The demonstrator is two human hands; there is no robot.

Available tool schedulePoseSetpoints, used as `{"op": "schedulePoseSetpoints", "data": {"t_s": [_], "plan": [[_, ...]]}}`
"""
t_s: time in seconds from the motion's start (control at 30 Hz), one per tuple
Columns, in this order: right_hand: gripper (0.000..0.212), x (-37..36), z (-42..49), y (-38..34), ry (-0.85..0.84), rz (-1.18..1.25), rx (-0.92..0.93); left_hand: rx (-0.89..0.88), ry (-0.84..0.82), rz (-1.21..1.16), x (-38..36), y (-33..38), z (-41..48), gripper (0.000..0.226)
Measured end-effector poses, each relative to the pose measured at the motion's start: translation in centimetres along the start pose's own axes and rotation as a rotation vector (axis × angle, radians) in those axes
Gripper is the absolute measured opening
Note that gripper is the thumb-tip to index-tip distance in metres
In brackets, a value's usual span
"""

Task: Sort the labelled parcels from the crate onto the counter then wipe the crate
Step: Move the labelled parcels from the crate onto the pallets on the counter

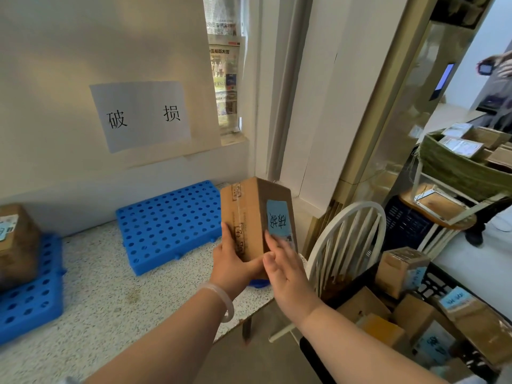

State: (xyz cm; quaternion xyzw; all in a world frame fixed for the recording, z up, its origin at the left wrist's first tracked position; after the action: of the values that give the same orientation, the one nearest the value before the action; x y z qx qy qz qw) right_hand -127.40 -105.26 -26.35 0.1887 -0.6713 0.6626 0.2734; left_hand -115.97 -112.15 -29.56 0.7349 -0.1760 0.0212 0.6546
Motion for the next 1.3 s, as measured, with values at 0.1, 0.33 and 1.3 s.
{"op": "schedulePoseSetpoints", "data": {"t_s": [0.1, 0.33, 1.3], "plan": [[0.053, 0.0, 0.3, -0.1, -0.046, 0.01, 0.023, 0.041, 0.013, -0.084, 0.8, -0.8, 0.1, 0.133], [0.06, 2.0, 1.8, 1.0, 0.095, -0.256, -0.034, 0.099, -0.082, -0.416, 1.8, -1.3, -0.9, 0.091], [0.093, 4.2, 4.4, 2.1, 0.004, -0.384, -0.138, 0.257, -0.426, 0.237, 5.0, -0.8, -1.2, 0.076]]}}
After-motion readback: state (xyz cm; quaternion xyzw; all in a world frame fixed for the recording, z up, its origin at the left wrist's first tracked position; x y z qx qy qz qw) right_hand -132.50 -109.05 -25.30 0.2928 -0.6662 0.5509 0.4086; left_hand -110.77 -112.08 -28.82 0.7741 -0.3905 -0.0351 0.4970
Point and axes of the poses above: each hand's wrist, its own z-axis towards the middle knuckle, its own x-axis out of the back of the hand, y = z × x, the point moved 9 cm from there along z, towards the middle knuckle, and after that the axes turned 5 degrees about -z, right-handed, at the moved point
